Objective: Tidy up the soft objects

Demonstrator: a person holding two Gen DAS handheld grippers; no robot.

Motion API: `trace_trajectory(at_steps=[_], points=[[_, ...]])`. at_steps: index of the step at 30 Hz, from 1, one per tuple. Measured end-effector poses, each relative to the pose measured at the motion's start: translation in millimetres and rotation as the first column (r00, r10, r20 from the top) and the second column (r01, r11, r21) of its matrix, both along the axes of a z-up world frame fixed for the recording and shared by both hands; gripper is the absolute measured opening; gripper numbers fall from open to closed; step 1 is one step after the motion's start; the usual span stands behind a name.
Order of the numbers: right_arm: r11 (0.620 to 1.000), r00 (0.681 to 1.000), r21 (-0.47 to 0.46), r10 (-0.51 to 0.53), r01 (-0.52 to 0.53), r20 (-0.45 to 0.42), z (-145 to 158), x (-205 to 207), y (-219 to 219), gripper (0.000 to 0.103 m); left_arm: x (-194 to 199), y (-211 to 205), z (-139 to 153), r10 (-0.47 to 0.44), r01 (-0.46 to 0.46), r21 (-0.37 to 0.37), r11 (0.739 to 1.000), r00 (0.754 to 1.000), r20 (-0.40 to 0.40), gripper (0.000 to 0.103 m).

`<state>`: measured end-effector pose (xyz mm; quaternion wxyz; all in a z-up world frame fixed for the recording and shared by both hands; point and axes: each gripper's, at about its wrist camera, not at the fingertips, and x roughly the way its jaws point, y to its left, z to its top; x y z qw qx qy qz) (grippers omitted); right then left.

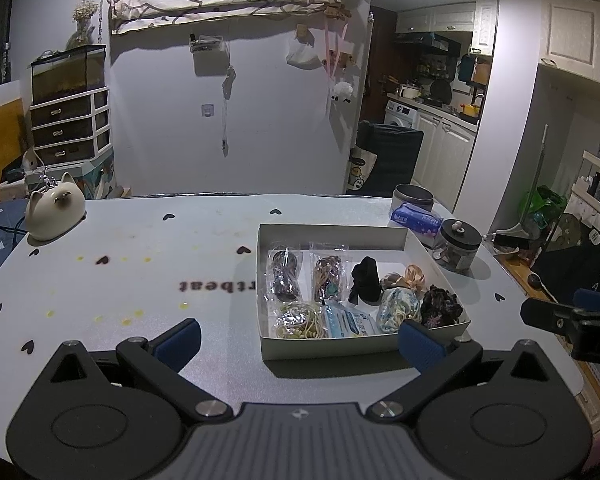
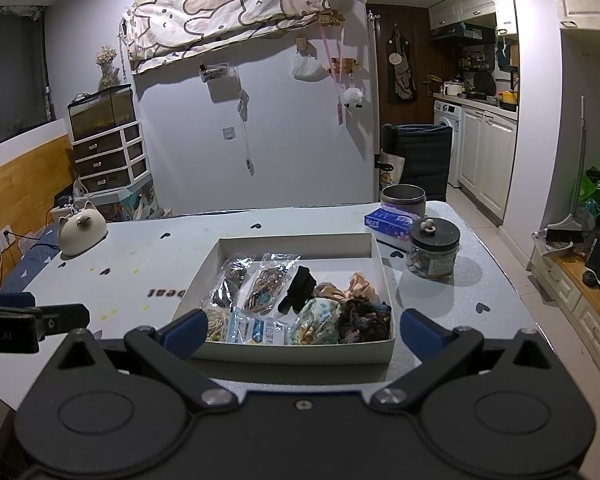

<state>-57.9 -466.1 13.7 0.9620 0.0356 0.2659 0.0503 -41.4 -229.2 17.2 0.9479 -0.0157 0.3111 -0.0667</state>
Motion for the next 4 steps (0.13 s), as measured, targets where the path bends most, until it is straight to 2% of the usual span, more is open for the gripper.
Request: trace_trajectory(at_steps=[4], points=[[1.000, 1.000, 0.000, 0.000, 0.000, 0.000, 0.0, -0.2, 0.5, 0.103, -0.1, 0.3, 0.5, 0.000, 0.000, 0.001, 1.000, 1.000, -0.001, 0.103]])
